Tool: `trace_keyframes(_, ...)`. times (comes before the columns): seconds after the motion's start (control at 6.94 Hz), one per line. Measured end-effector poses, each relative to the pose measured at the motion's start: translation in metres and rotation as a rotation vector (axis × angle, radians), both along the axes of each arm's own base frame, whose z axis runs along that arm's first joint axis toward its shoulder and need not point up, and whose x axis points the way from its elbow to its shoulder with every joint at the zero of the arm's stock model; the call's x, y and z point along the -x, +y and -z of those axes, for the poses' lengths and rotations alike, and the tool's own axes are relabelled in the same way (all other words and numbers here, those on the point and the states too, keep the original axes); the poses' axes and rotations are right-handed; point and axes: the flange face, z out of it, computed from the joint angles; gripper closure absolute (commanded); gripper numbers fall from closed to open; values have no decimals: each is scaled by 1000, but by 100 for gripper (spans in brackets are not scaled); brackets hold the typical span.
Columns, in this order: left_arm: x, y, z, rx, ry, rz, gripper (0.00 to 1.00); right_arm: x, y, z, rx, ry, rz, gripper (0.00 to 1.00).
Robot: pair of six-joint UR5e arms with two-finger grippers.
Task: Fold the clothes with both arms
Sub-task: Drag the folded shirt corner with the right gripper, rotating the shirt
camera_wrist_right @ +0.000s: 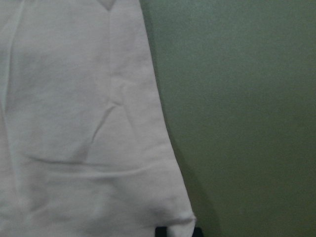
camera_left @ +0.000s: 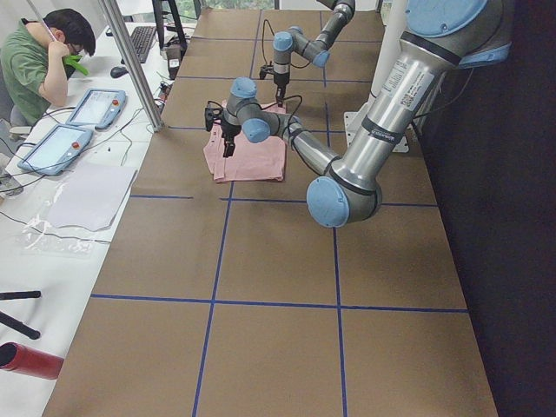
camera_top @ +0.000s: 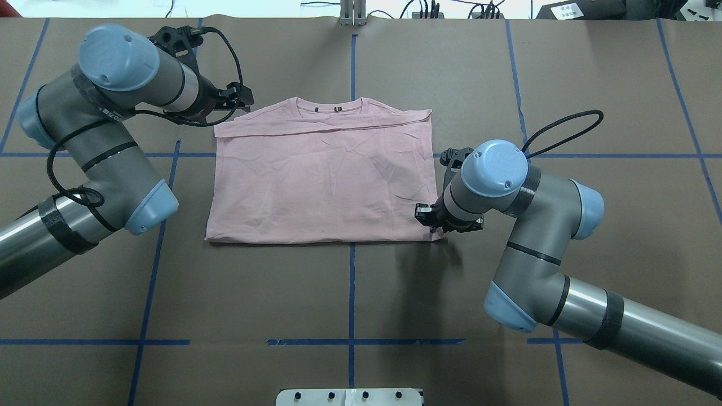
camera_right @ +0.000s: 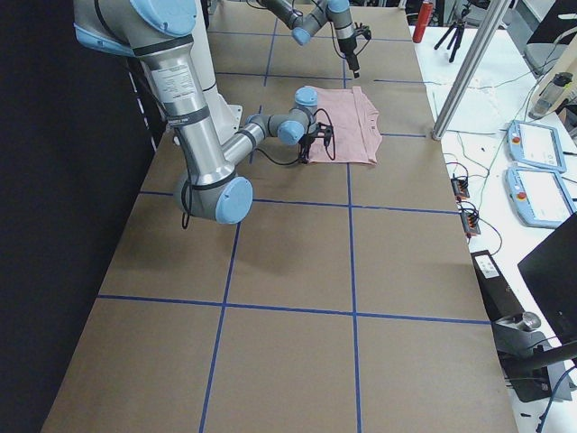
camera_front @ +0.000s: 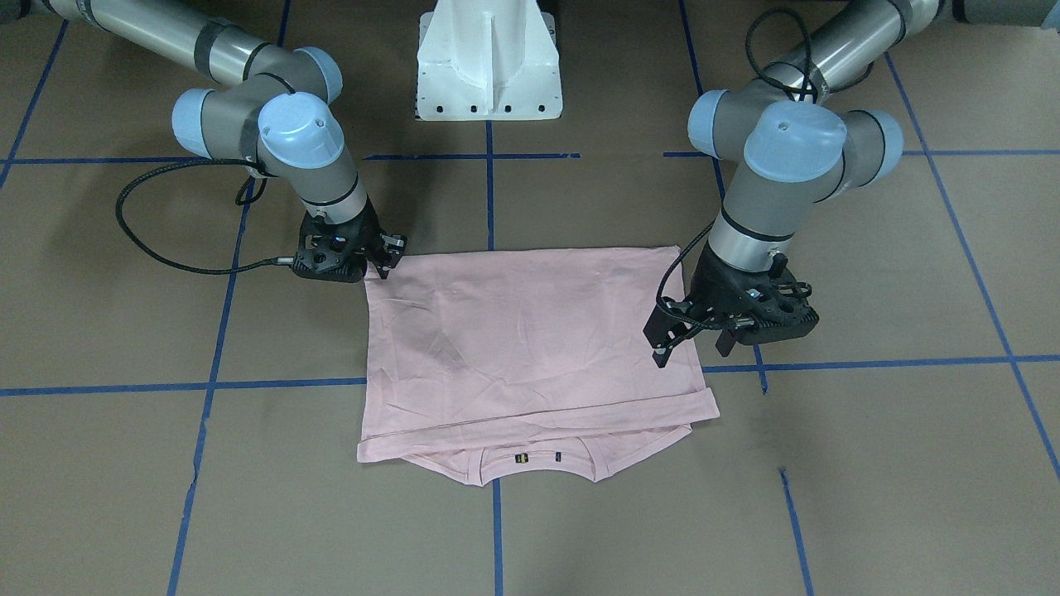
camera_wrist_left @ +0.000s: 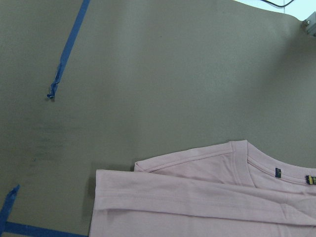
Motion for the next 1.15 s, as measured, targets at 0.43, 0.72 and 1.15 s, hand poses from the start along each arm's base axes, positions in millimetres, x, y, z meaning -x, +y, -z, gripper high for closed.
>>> trace_keyframes(0.43, 0, 0, 1, -2, 0, 0, 0, -14, 5, 1, 2, -17, 6, 100)
trace_keyframes(0.72, -1, 1, 5, -7, 7, -1, 0, -55, 41, -22, 11, -15, 25, 100)
trace_keyframes(1.15, -1, 8, 15, -21, 20, -8, 0, -81, 155, -47, 76, 28, 191, 100)
